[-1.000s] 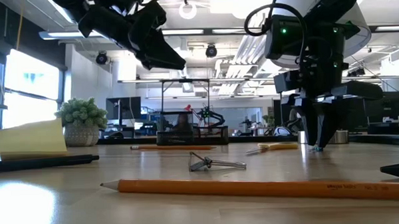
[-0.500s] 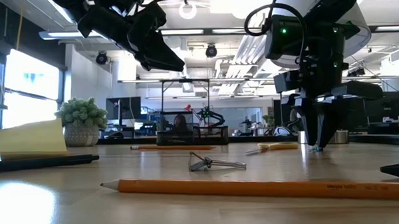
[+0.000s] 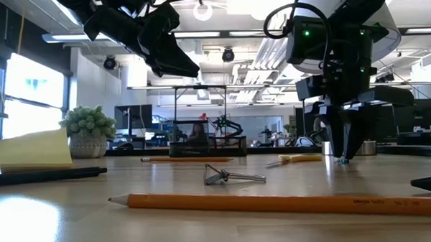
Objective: Pick and place office supplies into organizer
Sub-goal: Put the blue binder clip into the bottom left slot of the desk organizer
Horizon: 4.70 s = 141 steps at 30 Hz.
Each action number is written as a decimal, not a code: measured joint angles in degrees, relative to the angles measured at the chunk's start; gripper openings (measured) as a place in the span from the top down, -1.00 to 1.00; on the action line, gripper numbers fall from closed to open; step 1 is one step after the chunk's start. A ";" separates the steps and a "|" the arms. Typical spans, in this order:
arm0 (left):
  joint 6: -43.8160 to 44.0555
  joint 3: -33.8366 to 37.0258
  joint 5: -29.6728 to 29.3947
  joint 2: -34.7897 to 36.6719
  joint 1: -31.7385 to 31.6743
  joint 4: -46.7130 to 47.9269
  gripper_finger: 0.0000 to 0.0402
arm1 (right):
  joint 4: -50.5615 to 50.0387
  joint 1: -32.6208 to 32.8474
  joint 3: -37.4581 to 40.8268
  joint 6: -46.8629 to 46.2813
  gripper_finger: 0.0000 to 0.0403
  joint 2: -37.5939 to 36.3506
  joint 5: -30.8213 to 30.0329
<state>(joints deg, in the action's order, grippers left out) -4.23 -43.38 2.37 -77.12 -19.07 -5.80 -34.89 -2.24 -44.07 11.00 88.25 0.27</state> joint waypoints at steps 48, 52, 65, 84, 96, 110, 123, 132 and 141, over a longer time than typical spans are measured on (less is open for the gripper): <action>-15.94 0.04 4.96 0.04 10.14 -6.91 0.19 | 1.79 -0.04 -15.50 -6.24 0.75 0.76 18.86; -22.91 0.04 3.83 0.04 15.38 -9.57 0.19 | 3.39 -0.02 -16.50 -7.76 0.71 0.76 25.01; -43.81 -0.07 -8.18 -8.85 22.86 -18.78 0.19 | 17.01 -0.04 -16.61 -12.30 0.74 0.74 28.84; -44.98 0.02 -8.43 -12.04 22.84 -23.69 0.19 | 22.79 0.00 -16.61 -12.08 0.71 0.74 27.15; -45.43 0.02 -12.62 -12.04 22.84 -22.74 0.26 | 24.47 0.00 -16.61 -12.08 0.72 0.74 27.13; -45.44 0.02 -13.56 -12.04 22.84 -22.69 0.91 | 24.48 0.00 -16.59 -11.86 0.72 0.72 27.12; -45.44 0.02 -11.82 -12.04 22.84 -22.63 0.99 | 24.46 0.02 -16.55 -10.99 0.69 0.72 27.12; -45.00 0.00 -10.23 -12.04 22.86 -20.77 0.65 | 24.44 0.02 -16.52 -11.00 0.74 0.72 26.80; -44.96 0.00 -10.23 -12.04 22.86 -23.11 0.07 | 24.44 0.00 -16.50 -11.01 0.72 0.72 26.58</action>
<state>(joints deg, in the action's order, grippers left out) -49.19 -43.38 -7.86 -89.17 3.79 -28.91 -10.46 -2.24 -60.58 -0.01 88.97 26.85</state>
